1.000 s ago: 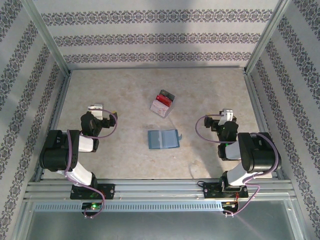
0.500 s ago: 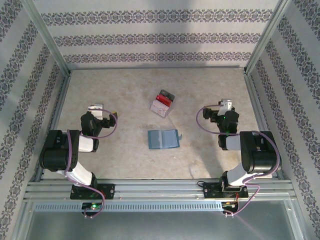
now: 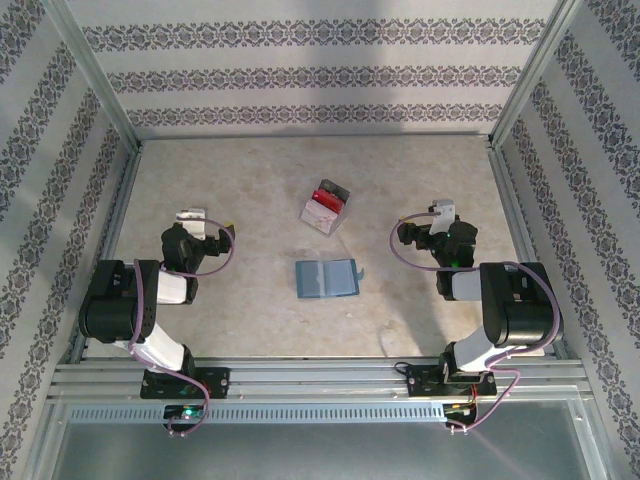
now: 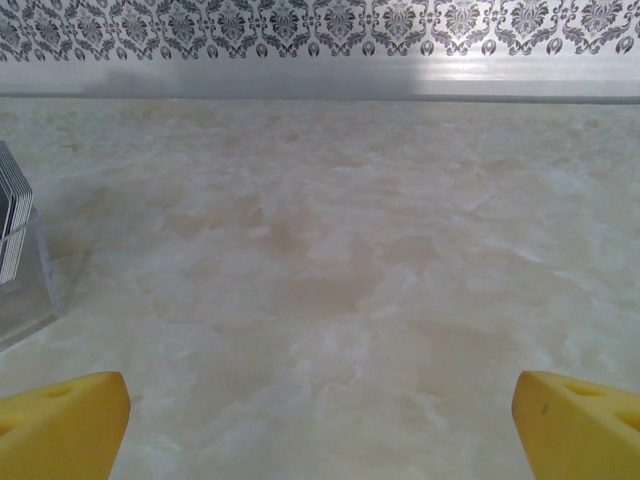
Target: Take the credit cards out of the card holder
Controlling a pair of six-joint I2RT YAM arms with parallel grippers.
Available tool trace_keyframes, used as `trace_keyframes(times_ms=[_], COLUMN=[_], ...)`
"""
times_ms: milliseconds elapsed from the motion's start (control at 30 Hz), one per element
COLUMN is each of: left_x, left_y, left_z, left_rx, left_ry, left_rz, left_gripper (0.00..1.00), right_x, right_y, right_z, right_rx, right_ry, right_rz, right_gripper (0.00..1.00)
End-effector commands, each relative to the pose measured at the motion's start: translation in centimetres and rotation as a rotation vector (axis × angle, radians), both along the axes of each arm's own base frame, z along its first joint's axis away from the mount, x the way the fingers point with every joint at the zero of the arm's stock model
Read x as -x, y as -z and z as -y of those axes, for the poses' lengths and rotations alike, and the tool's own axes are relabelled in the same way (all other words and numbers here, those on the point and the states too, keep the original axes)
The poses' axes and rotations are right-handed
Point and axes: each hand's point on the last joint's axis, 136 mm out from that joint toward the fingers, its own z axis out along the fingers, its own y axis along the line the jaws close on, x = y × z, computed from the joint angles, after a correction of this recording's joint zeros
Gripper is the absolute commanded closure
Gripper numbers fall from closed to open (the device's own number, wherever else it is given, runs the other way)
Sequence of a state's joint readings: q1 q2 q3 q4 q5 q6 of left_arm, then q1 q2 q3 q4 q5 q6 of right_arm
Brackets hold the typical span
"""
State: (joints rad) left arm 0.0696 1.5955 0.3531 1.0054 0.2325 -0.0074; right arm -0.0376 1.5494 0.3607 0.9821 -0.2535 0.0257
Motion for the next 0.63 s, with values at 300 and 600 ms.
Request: trace_keyframes(times_ms=[300,600], left_x=[-0.3,-0.3], left_y=[-0.3,-0.3], left_z=[0.1,0.3], left_rx=[0.005,0.004], left_ry=[0.016,0.02], left_rz=[0.005,0.004], left_gripper=[0.01,0.01], right_x=[-0.2,-0.3], right_y=[-0.7,-0.6], right_z=[1.2,2.1], right_rx=[-0.007,-0.003], right_ry=[0.052,0.107], right_rz=[0.02,0.016], right_gripper=[0.02,0.02])
